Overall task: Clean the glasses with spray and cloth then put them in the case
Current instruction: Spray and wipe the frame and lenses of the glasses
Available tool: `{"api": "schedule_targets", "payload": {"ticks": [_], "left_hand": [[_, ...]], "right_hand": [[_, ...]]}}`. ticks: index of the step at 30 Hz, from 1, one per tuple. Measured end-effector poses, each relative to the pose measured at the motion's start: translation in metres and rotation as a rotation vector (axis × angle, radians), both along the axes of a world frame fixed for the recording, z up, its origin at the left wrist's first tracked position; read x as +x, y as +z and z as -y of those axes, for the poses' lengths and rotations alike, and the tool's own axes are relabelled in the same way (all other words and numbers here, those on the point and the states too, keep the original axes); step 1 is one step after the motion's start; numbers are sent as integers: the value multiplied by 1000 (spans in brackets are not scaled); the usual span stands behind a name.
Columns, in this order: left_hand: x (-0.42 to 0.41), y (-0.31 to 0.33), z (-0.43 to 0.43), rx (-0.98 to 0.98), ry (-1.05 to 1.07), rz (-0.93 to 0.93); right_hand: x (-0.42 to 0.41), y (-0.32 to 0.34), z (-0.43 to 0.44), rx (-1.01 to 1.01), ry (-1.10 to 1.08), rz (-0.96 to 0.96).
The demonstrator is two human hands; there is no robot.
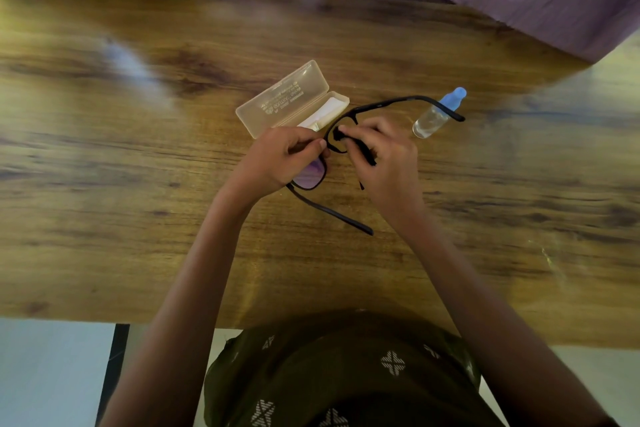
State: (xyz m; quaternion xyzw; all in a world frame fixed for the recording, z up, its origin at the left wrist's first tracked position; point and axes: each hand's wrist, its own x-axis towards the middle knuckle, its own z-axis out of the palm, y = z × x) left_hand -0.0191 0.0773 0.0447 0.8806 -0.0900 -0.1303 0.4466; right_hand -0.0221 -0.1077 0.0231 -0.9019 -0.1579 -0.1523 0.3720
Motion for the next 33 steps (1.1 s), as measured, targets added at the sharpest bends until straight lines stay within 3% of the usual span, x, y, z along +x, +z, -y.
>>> {"api": "schedule_targets", "payload": {"ticks": [5, 18, 33], "left_hand": [[-1, 1, -1, -9, -14, -7], [-9, -5, 2, -33, 44, -3], [-2, -7, 1, -88, 54, 9]], "right_hand": [[-8, -1, -1, 11, 77, -8], [-4, 4, -9, -11, -153, -13], [-9, -1, -3, -40, 8, -44]]}}
